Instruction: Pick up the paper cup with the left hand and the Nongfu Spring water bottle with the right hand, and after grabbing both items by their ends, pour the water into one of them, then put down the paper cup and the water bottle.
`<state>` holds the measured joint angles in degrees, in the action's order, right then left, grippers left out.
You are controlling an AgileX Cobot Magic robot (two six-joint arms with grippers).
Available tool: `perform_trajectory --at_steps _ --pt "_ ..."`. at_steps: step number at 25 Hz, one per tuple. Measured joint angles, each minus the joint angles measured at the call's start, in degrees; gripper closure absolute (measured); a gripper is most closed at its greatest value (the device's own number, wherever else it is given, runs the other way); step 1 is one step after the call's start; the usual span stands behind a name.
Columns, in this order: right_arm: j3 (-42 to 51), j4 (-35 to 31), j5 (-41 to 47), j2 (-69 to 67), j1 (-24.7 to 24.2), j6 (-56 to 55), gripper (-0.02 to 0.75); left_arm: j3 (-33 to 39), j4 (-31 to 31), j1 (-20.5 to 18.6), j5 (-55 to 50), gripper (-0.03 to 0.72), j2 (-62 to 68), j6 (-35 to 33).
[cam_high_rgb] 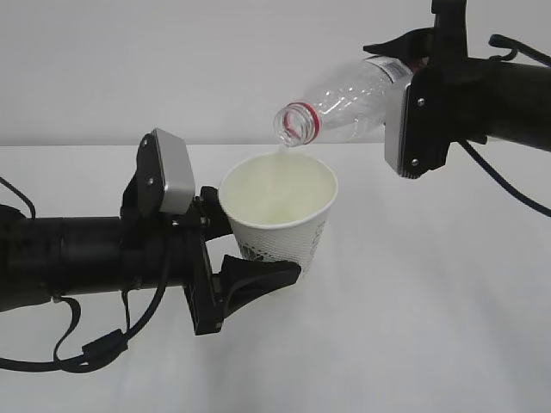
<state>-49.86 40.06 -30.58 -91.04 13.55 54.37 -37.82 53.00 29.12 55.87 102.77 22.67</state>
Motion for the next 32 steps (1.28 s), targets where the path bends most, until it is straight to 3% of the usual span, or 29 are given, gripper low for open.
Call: perform_trajectory --at_steps 32 --pt "0.0 0.0 0.0 0.0 0.0 1.1 0.26 0.0 2.0 0.0 0.0 0.134 0.0 1.2"
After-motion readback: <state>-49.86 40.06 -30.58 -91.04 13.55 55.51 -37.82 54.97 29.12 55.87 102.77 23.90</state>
